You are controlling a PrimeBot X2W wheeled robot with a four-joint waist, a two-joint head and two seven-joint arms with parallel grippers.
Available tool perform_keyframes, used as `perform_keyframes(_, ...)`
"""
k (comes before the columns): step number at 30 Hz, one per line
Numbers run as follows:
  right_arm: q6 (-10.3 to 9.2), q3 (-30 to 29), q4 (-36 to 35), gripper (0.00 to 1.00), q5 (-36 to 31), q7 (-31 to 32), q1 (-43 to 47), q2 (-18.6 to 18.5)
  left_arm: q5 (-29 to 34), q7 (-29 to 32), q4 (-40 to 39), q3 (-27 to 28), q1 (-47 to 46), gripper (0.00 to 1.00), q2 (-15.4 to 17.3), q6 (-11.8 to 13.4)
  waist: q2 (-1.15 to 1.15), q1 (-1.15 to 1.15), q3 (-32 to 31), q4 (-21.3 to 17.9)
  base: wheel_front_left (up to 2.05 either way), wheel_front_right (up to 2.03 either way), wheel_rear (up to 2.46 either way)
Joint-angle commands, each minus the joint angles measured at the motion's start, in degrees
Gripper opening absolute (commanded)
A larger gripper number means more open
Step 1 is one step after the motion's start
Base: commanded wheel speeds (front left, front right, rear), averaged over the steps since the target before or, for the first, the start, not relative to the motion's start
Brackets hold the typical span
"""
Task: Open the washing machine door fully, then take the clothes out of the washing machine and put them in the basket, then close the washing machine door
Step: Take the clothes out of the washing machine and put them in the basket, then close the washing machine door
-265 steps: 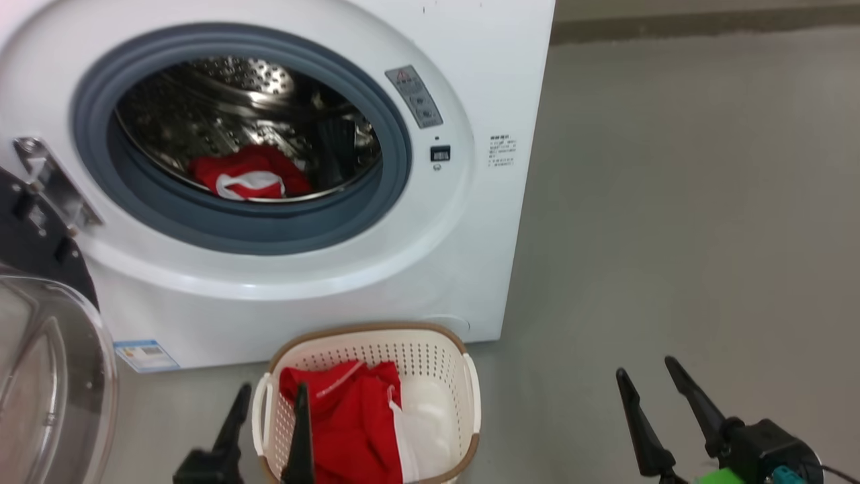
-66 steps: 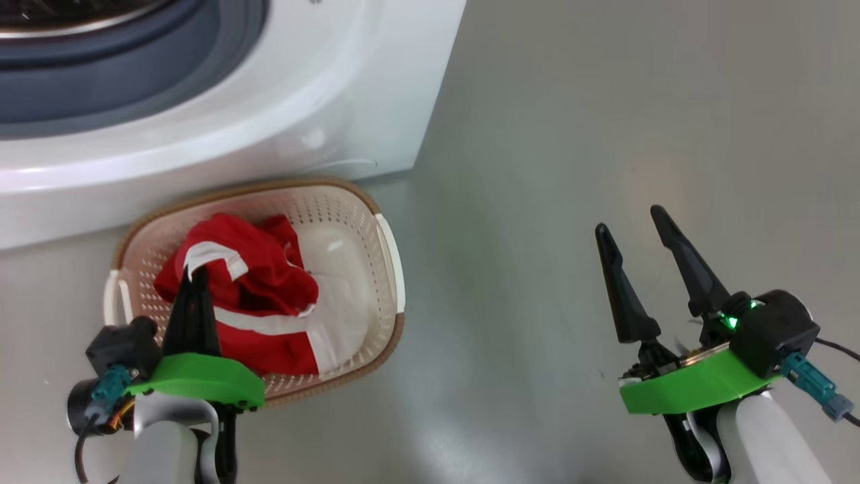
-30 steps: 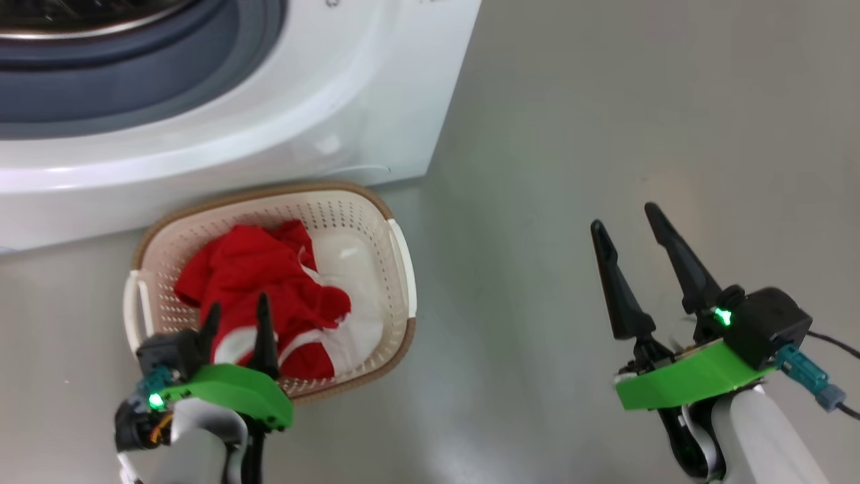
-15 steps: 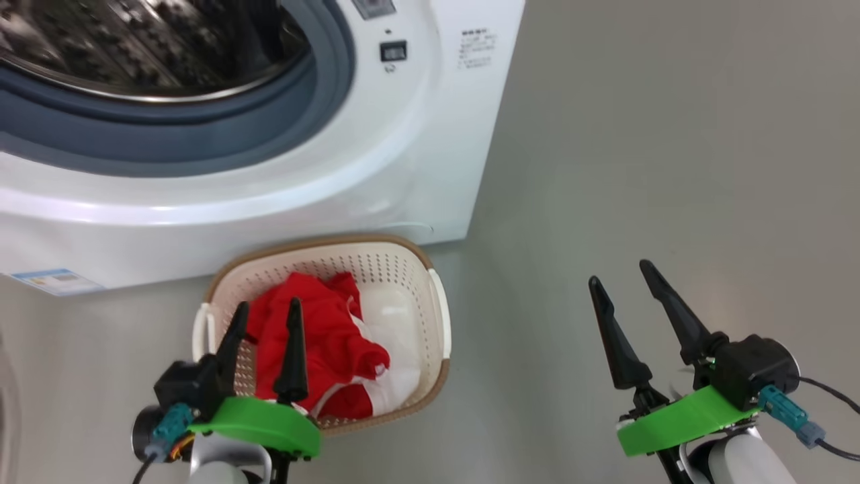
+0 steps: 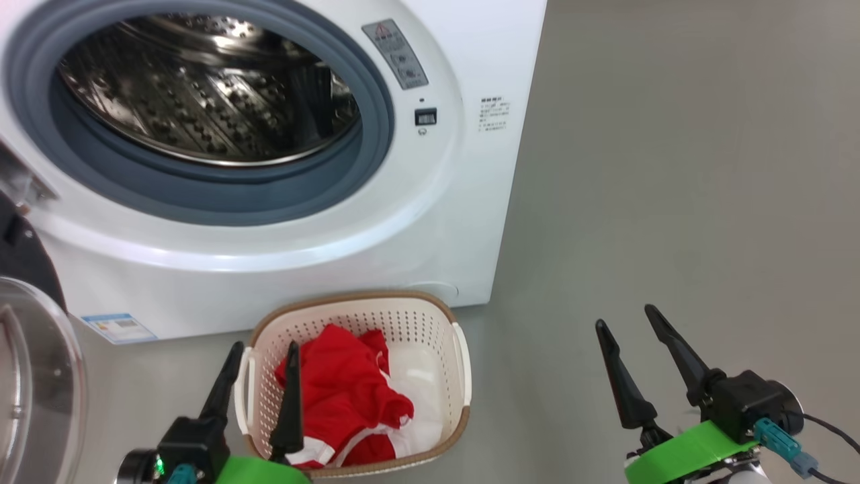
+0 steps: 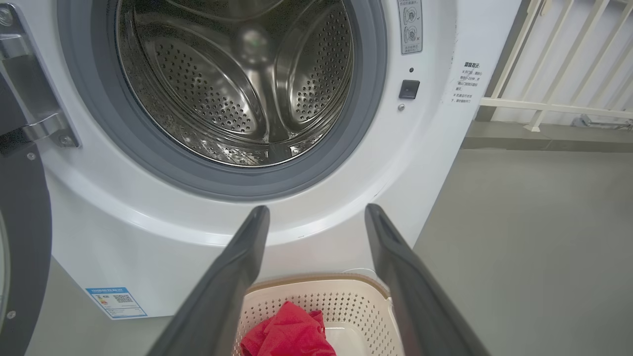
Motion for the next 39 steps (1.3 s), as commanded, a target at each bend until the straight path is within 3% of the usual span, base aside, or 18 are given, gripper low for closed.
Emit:
perform_keyframes(1,0.28,0.74,-1.12,1.0,-0.86,-0.37,0.3,-0.4,1.07,-0.19,-2.31,1.56,0.5,1.0,1.43,0.82,0.0,0.0,-2.32,0.65,0.0,0.0,0.0)
perform_keyframes(11,0.28,-1.35,-0.6,1.0,-1.46,-0.37,4.03,-0.4,2.06,3.72,-10.11,1.88,7.69,1.0,3.29,3.86,0.0,0.0,-7.2,0.48,0.0,0.0,0.0)
perform_keyframes(39,0.28,-1.14,-0.3,1.0,-0.99,-0.37,6.99,-0.4,0.86,7.53,-15.99,1.44,14.51,1.0,4.42,5.92,0.0,0.0,-10.52,0.13,0.0,0.0,0.0)
